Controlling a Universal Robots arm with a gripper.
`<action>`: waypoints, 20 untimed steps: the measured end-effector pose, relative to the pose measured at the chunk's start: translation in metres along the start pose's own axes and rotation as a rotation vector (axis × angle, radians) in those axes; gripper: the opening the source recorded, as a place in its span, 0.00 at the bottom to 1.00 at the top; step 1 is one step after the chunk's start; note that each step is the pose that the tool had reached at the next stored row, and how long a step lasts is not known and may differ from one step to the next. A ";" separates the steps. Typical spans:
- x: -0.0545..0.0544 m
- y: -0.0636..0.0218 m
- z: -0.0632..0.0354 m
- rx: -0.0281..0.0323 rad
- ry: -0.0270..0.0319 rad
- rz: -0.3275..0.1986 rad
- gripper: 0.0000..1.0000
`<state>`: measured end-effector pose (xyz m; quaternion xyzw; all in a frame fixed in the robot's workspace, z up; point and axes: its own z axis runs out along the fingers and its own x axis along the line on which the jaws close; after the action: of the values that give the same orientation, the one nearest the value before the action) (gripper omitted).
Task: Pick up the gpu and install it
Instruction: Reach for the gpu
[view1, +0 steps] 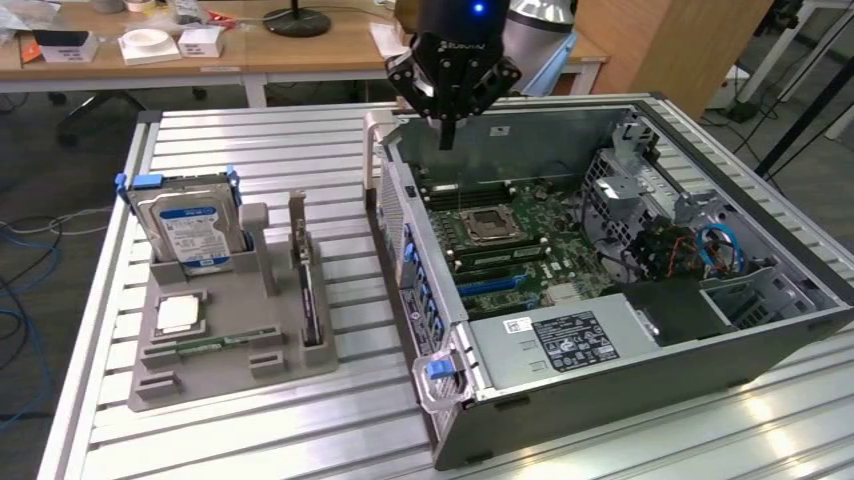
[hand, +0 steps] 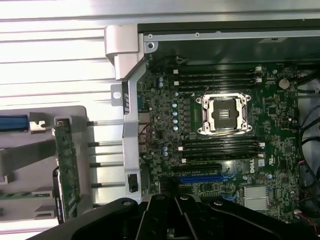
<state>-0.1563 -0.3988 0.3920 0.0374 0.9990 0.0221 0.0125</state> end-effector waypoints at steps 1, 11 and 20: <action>0.001 -0.0001 0.0000 0.0000 0.0000 0.000 0.11; 0.009 -0.0007 0.0001 0.0000 0.0000 0.000 0.11; 0.016 -0.0012 0.0001 0.0000 0.0001 0.000 0.11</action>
<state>-0.1725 -0.3988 0.3915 0.0374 0.9990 0.0221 0.0124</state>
